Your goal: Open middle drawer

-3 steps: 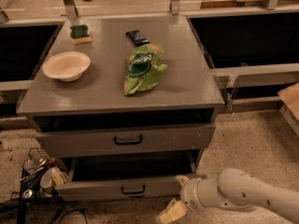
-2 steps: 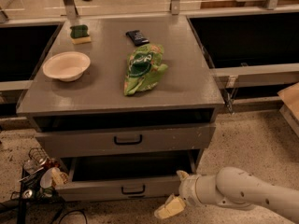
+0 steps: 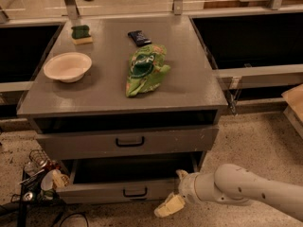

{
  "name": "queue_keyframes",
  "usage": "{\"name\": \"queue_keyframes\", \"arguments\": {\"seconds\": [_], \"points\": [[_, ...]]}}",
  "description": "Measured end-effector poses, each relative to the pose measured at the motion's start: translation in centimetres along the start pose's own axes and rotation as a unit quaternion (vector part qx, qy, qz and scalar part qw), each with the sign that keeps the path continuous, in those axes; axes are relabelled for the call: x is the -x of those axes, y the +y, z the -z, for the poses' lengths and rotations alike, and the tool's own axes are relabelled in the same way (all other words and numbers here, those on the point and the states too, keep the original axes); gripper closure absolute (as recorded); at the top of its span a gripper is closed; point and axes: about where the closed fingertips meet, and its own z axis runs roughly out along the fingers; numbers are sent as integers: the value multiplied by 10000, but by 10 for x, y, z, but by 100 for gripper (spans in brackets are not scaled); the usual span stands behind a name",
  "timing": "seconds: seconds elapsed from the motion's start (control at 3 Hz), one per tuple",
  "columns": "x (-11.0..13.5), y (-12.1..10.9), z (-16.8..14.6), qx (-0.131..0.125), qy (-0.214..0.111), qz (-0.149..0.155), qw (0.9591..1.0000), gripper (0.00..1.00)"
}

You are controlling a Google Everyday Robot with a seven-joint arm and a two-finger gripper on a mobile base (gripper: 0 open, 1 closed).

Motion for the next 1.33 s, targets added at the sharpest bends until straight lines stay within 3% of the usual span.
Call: {"name": "queue_keyframes", "arguments": {"seconds": [0.67,1.33], "points": [[18,-14,-50,381,128,80,9992,0],[16,-13,-62,497,278,122,9983,0]]}}
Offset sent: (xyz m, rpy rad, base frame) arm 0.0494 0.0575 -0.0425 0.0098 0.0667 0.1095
